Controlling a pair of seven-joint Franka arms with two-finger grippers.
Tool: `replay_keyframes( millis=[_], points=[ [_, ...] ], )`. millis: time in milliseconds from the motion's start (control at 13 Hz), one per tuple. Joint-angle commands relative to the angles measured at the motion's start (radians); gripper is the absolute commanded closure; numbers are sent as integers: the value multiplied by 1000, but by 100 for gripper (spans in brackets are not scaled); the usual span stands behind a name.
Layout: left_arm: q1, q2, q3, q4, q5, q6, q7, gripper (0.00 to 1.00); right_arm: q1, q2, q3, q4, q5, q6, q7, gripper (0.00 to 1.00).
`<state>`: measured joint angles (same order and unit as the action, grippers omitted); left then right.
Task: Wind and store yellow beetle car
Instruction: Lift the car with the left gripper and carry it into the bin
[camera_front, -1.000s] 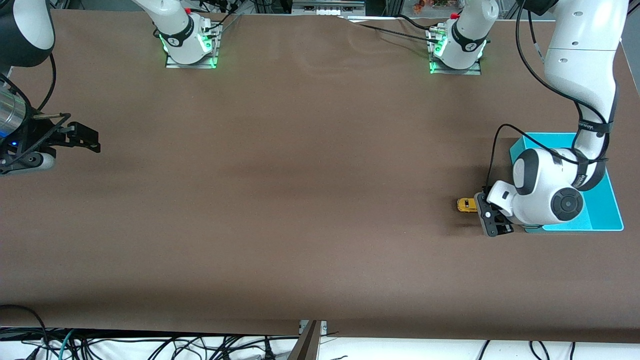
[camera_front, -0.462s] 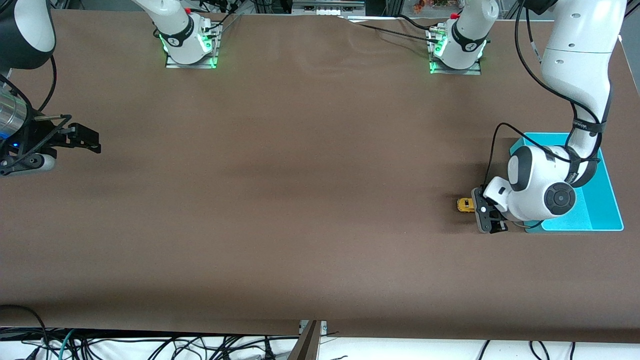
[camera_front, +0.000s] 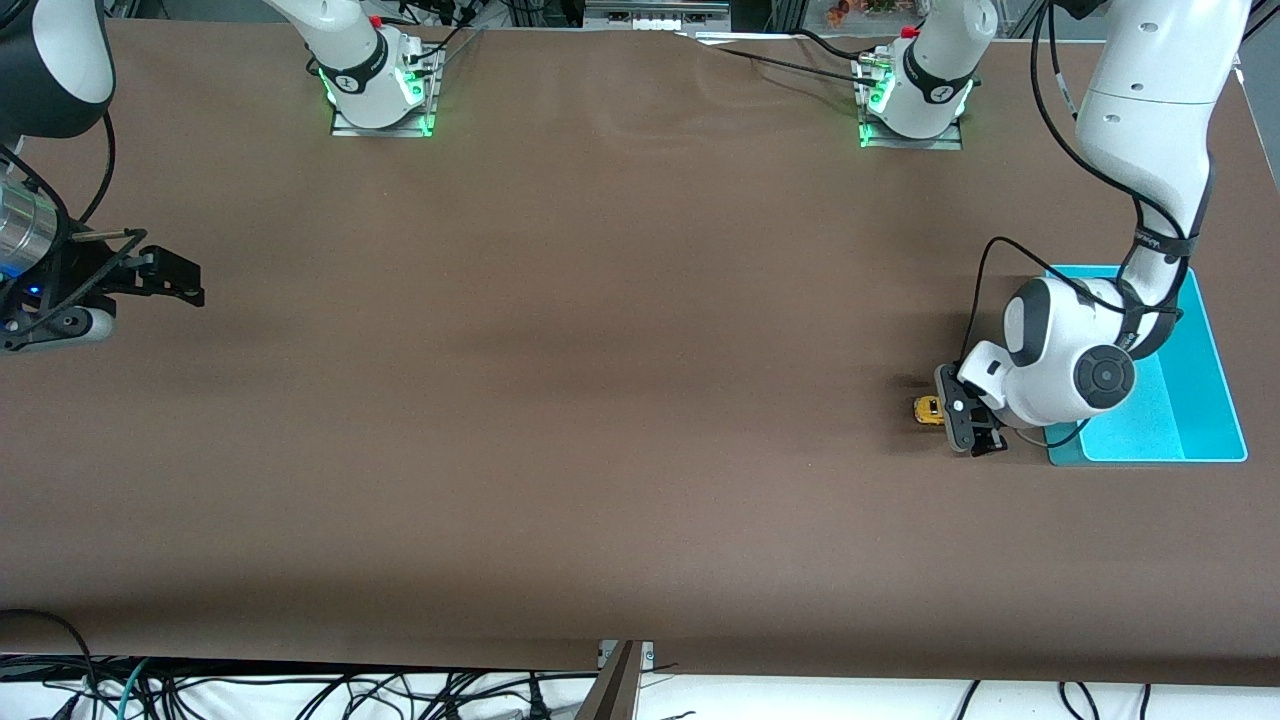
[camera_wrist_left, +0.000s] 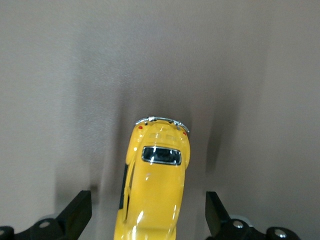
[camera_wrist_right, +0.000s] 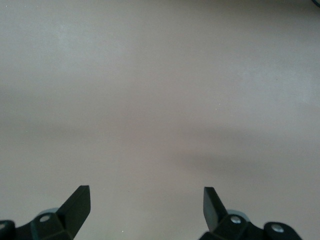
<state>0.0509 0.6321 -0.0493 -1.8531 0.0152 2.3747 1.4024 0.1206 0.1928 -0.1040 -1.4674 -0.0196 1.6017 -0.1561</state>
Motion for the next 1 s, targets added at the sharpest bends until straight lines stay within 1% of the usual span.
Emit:
replay_keyframes(
  millis=[0, 77, 154, 231, 308, 615, 769, 923],
  points=[
    [6, -45, -6, -52, 6, 32, 24, 0, -1, -10, 6, -13, -14, 11, 13, 0],
    [6, -43, -6, -52, 6, 38, 26, 10, -1, -12, 6, -13, -14, 9, 13, 0],
    [4, -43, -6, -52, 6, 44, 47, 62, -1, -10, 6, -13, -14, 9, 13, 0],
    [3, -40, -12, -51, 6, 46, 58, 71, -3, -10, 4, -13, -13, 9, 15, 0],
    [4, -40, -14, -51, 6, 44, 58, 76, -4, -10, 4, -13, -13, 9, 15, 0],
    [6, -43, -14, -47, 6, 43, 59, 78, -3, -10, 4, -13, -11, 9, 13, 0],
    [6, -72, -14, -43, 6, 23, 61, 78, -4, -12, 4, -13, -11, 9, 12, 0],
    [6, -117, -14, -17, 6, -73, 59, 78, -4, -10, 4, -13, -10, 9, 12, 0]
  ],
)
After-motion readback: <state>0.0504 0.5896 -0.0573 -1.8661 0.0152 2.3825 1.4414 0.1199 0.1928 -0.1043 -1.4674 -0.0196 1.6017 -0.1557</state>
